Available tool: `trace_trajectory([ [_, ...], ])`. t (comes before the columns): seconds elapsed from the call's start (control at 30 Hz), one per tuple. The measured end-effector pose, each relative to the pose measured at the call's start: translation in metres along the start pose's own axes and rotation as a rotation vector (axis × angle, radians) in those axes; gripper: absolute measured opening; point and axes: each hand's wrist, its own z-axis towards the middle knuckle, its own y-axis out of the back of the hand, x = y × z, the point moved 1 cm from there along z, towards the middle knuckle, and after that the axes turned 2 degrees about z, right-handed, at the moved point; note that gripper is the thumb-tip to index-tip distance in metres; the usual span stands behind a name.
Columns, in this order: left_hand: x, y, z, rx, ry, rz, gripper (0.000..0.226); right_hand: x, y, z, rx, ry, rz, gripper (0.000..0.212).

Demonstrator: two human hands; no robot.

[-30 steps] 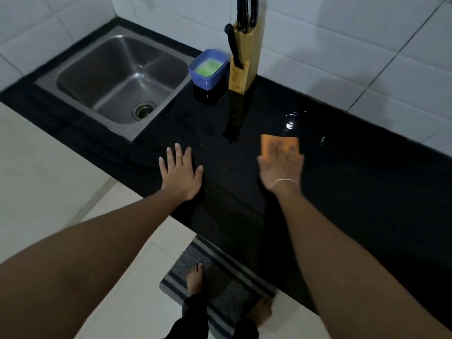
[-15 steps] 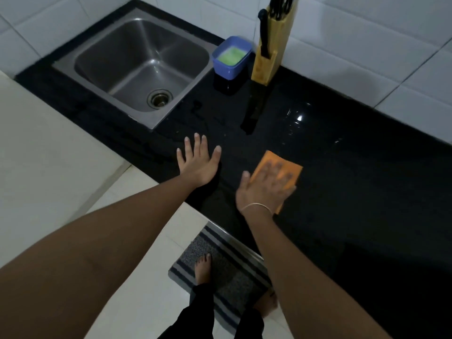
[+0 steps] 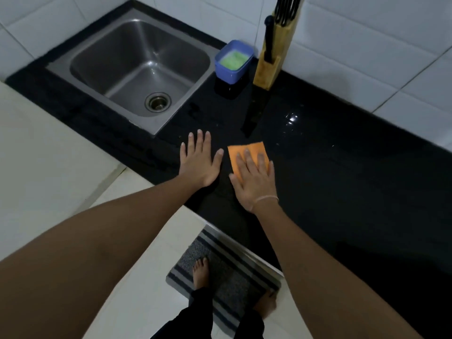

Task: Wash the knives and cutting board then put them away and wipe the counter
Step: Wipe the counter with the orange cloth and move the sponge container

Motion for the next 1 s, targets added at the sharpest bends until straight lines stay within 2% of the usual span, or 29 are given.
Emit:
trace_trajectory([
  [0.13, 0.031, 0.017, 0.033, -0.026, -0.042, 0.104, 0.075, -0.04, 0.001, -0.032, 0.005, -0.127, 0.017, 0.064],
  [0.27, 0.05, 0.027, 0.055, -0.032, -0.09, 0.189, 0.075, -0.068, 0.004, -0.034, -0.024, -0.409, 0.061, 0.065],
  [0.43, 0.058, 0.017, 0.054, -0.109, -0.129, 0.208, 0.077, -0.089, 0.023, 0.03, -0.038, -0.685, 0.162, 0.066],
  [0.6, 0.057, 0.012, 0.063, -0.173, -0.168, 0.251, 0.078, -0.099, 0.041, 0.124, -0.078, -0.783, 0.179, 0.074],
  [0.7, 0.054, 0.016, 0.065, -0.168, -0.171, 0.261, 0.078, -0.073, 0.049, 0.161, -0.048, -0.702, 0.171, 0.073],
  [0.87, 0.049, 0.019, 0.062, -0.144, -0.158, 0.268, 0.077, 0.001, 0.028, 0.14, -0.021, -0.307, 0.084, 0.069],
  [1.0, 0.05, 0.022, 0.063, -0.138, -0.135, 0.285, 0.077, -0.002, 0.021, 0.123, -0.012, -0.18, 0.025, 0.069],
])
